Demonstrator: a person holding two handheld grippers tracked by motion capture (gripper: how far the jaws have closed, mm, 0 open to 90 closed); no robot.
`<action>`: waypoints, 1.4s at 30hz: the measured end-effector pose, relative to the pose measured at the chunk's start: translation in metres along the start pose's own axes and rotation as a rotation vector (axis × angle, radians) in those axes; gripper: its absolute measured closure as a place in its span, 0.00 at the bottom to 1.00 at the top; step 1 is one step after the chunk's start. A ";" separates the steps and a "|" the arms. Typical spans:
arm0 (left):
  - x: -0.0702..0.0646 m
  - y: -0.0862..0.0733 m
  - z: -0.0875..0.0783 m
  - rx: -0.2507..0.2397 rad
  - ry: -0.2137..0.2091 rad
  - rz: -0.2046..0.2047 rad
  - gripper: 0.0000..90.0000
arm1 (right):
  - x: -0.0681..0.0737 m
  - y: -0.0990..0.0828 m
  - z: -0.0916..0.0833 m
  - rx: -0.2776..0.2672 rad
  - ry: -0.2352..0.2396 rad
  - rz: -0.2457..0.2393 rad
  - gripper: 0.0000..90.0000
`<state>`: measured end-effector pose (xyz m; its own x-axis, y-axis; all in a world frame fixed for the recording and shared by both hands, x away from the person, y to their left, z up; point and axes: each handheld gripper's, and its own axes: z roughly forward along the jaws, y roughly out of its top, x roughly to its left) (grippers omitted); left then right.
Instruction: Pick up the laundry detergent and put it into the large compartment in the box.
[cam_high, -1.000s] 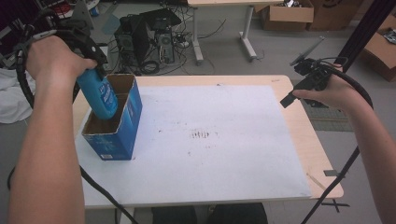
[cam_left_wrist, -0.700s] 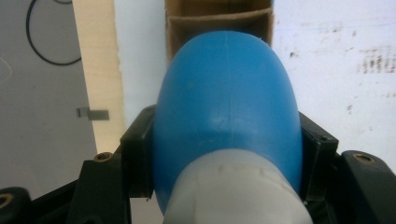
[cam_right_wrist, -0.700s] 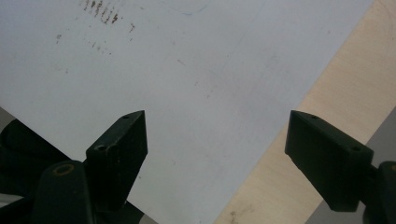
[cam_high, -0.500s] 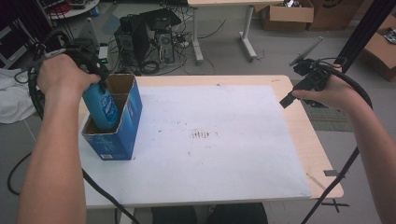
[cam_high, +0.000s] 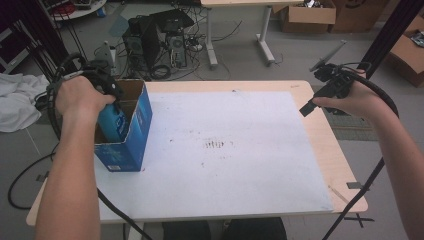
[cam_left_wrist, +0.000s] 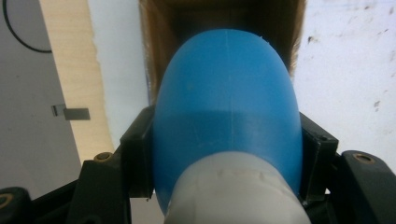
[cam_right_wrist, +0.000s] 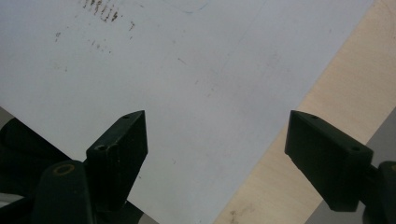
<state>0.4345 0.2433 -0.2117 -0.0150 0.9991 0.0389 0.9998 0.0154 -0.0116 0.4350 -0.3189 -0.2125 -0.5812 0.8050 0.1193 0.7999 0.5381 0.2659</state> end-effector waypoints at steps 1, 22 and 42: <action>0.000 0.001 0.007 0.004 -0.002 -0.003 0.43 | -0.001 -0.001 0.001 0.002 0.000 0.000 0.24; 0.000 0.005 0.053 0.054 -0.016 0.005 0.43 | -0.003 -0.002 0.004 0.009 0.000 0.002 0.24; 0.003 0.004 0.067 0.054 -0.028 -0.007 0.43 | -0.001 -0.002 0.006 0.012 -0.003 0.001 0.24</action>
<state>0.4375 0.2491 -0.2785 -0.0228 0.9997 0.0113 0.9976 0.0235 -0.0656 0.4348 -0.3196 -0.2187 -0.5795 0.8066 0.1164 0.8024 0.5397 0.2546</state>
